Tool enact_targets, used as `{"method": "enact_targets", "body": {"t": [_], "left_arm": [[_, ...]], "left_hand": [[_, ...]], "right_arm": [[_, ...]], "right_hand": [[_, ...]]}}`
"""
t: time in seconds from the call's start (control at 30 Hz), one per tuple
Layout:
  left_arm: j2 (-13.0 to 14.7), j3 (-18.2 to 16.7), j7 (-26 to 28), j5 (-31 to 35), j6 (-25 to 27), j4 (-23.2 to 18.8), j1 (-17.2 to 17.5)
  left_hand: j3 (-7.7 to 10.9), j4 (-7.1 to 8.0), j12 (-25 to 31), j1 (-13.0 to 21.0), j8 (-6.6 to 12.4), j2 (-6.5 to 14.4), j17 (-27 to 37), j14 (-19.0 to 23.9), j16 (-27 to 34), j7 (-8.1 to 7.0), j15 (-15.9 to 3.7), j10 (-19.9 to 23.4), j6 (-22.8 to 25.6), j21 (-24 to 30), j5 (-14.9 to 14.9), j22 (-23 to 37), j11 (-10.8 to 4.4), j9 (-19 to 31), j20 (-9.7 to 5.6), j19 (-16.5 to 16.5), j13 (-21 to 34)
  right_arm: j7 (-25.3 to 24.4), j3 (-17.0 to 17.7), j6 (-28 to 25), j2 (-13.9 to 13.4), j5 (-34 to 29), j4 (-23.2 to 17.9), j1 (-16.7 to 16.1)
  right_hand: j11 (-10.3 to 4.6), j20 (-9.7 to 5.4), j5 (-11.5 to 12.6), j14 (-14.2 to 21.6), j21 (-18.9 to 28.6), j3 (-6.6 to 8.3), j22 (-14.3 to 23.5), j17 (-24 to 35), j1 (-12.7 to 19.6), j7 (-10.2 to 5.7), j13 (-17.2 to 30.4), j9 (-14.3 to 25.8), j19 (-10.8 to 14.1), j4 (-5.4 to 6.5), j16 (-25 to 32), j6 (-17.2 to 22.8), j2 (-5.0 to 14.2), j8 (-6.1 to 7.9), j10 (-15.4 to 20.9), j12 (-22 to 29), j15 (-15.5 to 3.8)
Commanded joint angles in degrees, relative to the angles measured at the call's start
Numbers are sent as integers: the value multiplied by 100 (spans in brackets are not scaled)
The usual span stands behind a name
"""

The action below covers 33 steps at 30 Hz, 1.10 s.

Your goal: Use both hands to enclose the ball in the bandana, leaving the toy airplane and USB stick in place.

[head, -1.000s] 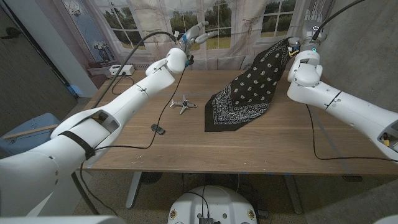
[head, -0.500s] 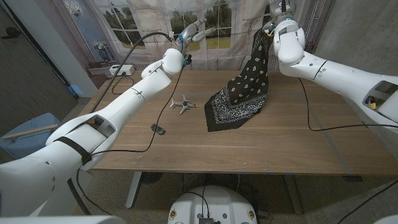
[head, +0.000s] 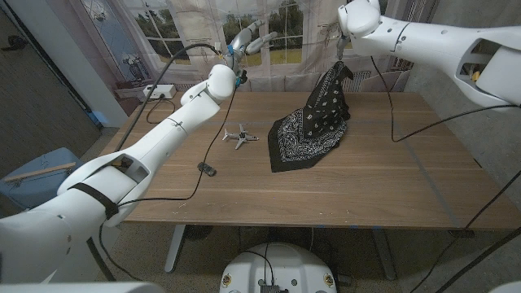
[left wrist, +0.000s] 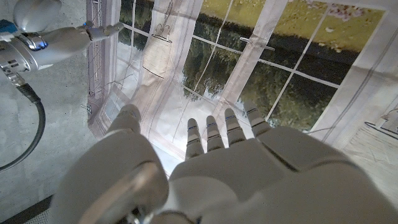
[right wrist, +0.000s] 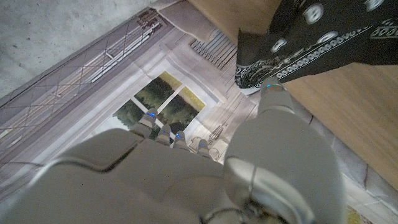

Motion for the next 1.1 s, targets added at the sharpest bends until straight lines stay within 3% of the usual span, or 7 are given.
{"method": "enact_targets", "body": {"t": [0.03, 0.1, 0.23, 0.33, 0.73, 0.87, 1.1], "left_arm": [[-70, -37, 13, -70, -303, 374, -89], [-100, -44, -33, -134, -365, 482, -120], [-133, -34, -43, -161, -417, 607, -171], [-173, -15, -119, -220, -533, 754, -234], [-40, -158, -866, -826, -735, 762, -251], [145, -221, -1575, -1242, -509, 603, -317], [356, -204, -1791, -1303, -272, 352, -243]], "left_hand": [[21, -56, 6, 42, 30, 35, -1, 63, 3, 8, 3, -5, 24, -1, 4, 23, 41, 16, 21, 63, -2], [23, -61, 6, 44, 23, 36, -2, 58, -1, 18, 9, -7, 13, -2, 4, 23, 40, 16, 21, 65, -2], [27, -75, 4, 47, 7, 37, -2, 40, -14, 15, 15, -12, -15, -10, 4, 23, 15, 17, 22, 55, -1], [30, -85, 9, 47, 3, 38, -2, 41, -18, 23, 9, -3, -18, -15, 4, 23, 50, 18, 23, 52, -1], [10, -87, 22, -19, -58, 32, 7, 54, -22, -104, 52, 30, -155, -15, -7, 25, 49, 18, 6, 82, 1], [-71, 1, -11, -267, -88, 43, 37, -109, -75, -290, 300, -64, -319, -91, -21, 41, 116, 16, 19, -77, 7], [-109, 39, -14, -393, -87, 48, 47, -190, -92, -372, 358, -89, -360, -142, -23, 54, 149, 14, 25, -195, 10]], "right_arm": [[3005, -2928, 38, 199, 2449, -54, 1376], [2820, -2337, 0, -407, 2498, -709, 1316], [1830, -525, 226, -1907, 3092, -2172, 519], [844, 871, 527, -2767, 3687, -3093, -547], [-2109, 4229, 504, -4007, 4376, -4684, -4010], [-3160, 5036, 612, -4170, 4505, -4957, -4983], [-4514, 5998, 662, -4166, 4315, -5286, -6171]], "right_hand": [[-19, 17, 20, -438, -27, -116, 20, 15, 37, -49, 12, -4, -79, -5, 43, -882, -84, 99, -673, 67, -44], [-78, -83, 93, -70, 106, -304, 23, 19, 54, -8, 16, -5, 385, 15, 228, -394, -174, 242, -260, 238, -109], [-475, -412, 201, 1984, 484, -705, 22, -63, 179, 309, -11, -7, 1889, 140, 945, 1469, 30, 659, 1814, 855, -860], [-364, -513, 131, 2364, 700, -684, 25, -122, 372, 364, -23, -8, 2606, 140, 1030, 1957, 287, 739, 2156, 891, -928], [75, 206, -104, 1632, 462, -739, 3, -233, 524, 107, -45, -1, 2437, 208, 613, 1523, 654, 308, 1449, 441, -141], [-21, 360, -276, 1397, 186, -720, -4, -274, 497, -310, -22, 3, 1973, 234, 480, 1429, 798, 193, 1356, 381, -66], [-133, 372, -487, 1437, -99, -898, 3, -298, 92, -247, 19, 22, 1491, 412, 464, 1852, 755, 300, 1621, 457, -172]]}}
